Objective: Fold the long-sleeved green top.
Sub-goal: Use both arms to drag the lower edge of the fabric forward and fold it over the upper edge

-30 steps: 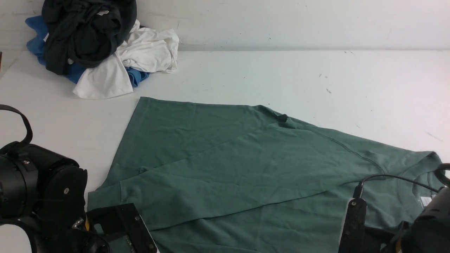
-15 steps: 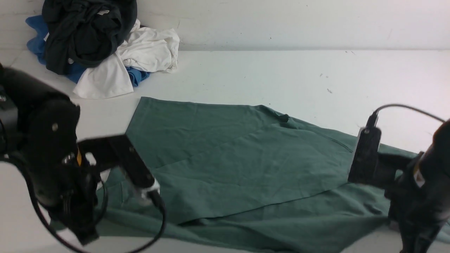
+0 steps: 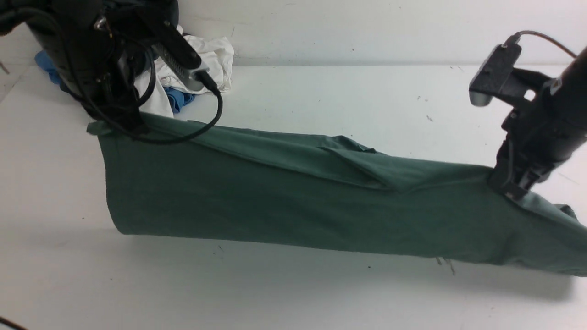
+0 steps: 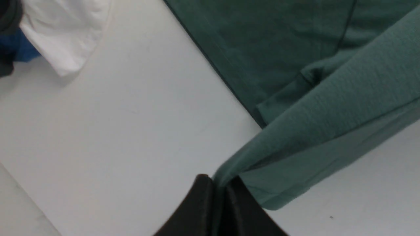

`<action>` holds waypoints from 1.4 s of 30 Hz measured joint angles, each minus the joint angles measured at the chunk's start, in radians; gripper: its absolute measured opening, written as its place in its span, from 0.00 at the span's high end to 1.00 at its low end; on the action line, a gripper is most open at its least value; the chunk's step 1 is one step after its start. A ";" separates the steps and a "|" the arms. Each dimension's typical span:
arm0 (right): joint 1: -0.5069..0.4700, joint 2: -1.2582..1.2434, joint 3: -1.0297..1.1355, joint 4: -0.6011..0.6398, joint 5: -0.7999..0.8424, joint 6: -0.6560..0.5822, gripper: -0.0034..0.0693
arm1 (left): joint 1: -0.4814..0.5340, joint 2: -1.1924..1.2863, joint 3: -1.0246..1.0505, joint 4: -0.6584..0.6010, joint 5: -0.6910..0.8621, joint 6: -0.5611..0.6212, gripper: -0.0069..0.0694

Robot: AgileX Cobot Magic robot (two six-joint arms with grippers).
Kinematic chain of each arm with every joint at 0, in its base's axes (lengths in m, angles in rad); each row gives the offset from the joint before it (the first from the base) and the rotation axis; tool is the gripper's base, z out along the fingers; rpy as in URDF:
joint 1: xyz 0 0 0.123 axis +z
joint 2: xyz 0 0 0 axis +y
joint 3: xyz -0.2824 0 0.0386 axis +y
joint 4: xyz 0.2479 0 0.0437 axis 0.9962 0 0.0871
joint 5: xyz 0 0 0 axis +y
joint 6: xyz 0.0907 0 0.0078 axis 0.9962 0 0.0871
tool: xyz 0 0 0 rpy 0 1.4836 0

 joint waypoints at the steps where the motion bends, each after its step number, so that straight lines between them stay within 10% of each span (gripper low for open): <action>1: -0.007 0.034 -0.027 0.008 0.001 -0.004 0.93 | 0.006 0.031 -0.036 0.000 0.000 0.003 0.89; 26: -0.075 0.514 -0.383 -0.010 -0.074 0.110 0.91 | 0.093 0.513 -0.319 -0.076 -0.296 0.008 0.87; 42: -0.076 0.525 -0.383 -0.157 -0.276 0.459 0.58 | 0.096 0.550 -0.319 -0.069 -0.346 -0.312 0.39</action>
